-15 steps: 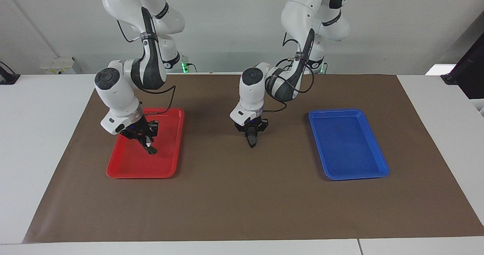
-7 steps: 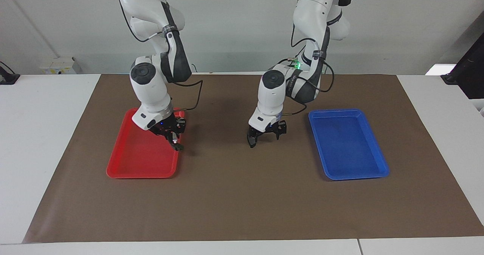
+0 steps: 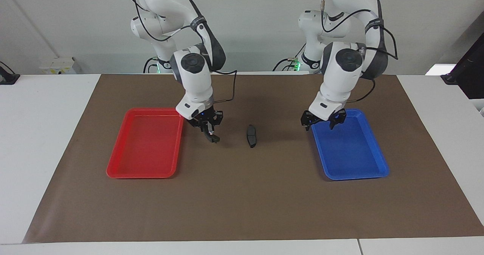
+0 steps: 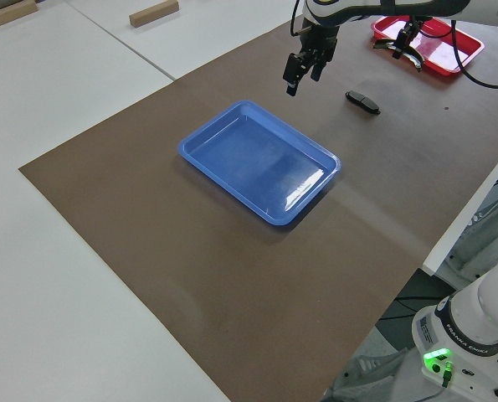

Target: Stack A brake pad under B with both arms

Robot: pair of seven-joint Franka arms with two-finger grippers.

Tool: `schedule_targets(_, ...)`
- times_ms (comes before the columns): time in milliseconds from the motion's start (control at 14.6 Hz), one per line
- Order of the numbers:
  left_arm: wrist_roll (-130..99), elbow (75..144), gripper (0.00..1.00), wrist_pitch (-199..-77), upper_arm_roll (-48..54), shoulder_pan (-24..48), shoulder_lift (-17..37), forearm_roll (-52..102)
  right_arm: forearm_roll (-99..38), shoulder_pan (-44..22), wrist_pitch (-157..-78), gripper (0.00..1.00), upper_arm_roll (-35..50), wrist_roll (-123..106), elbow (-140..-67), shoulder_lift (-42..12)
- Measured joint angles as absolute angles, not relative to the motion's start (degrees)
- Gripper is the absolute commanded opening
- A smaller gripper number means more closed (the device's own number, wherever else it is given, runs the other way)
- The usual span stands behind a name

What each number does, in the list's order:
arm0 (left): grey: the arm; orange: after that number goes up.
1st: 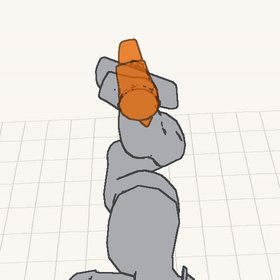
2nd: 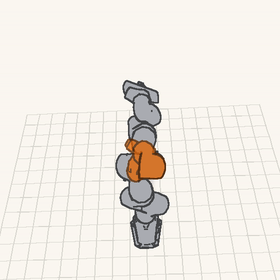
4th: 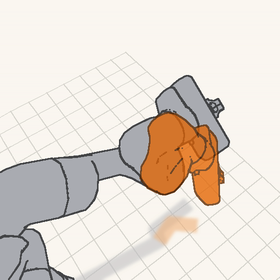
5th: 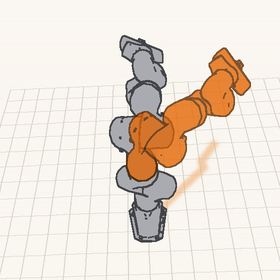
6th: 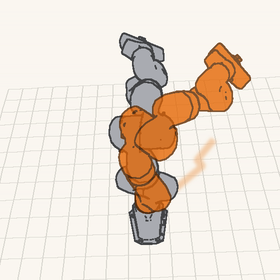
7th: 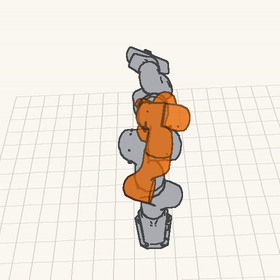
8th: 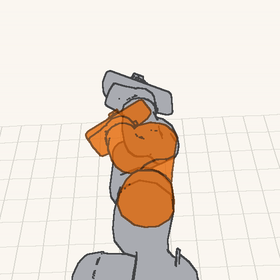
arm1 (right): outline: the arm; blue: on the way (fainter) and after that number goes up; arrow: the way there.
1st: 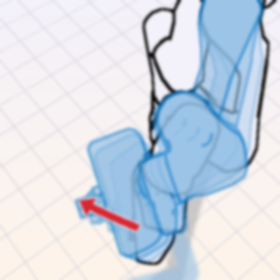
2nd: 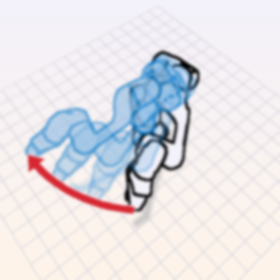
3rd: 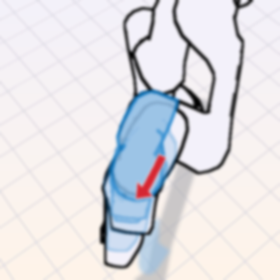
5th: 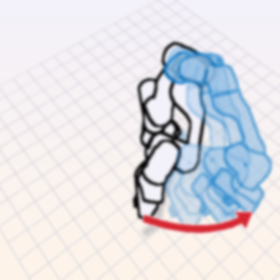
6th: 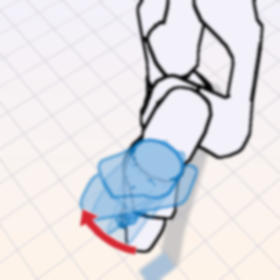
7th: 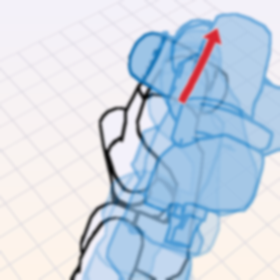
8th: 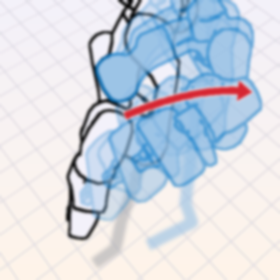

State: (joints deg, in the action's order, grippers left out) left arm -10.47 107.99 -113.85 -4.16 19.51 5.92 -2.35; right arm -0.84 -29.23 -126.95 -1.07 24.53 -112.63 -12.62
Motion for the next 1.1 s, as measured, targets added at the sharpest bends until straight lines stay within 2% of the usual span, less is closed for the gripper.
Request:
schedule_targets(274, 1.2, 107.1, 0.98, -109.8, -4.2, 9.8, 1.4, -2.4, -0.8, -34.3, -127.0, 0.00, -1.1, 26.9, -104.0, -21.3)
schedule_targets(411, 5.1, 104.3, 0.98, -105.5, -4.3, 6.9, 0.2, -2.4, -0.8, -35.7, -127.2, 0.00, -1.1, 27.4, -101.8, -23.7)
schedule_targets(753, 10.3, 95.4, 0.98, -95.2, -4.2, 1.8, 0.0, -2.4, -0.8, -37.2, -128.8, 0.00, -0.1, 30.1, -101.2, -25.2)
schedule_targets(1096, 10.6, 94.6, 0.99, -93.2, -4.2, -0.2, 0.0, -2.4, -0.8, -37.6, -130.9, 0.00, -0.1, 31.6, -101.6, -26.0)
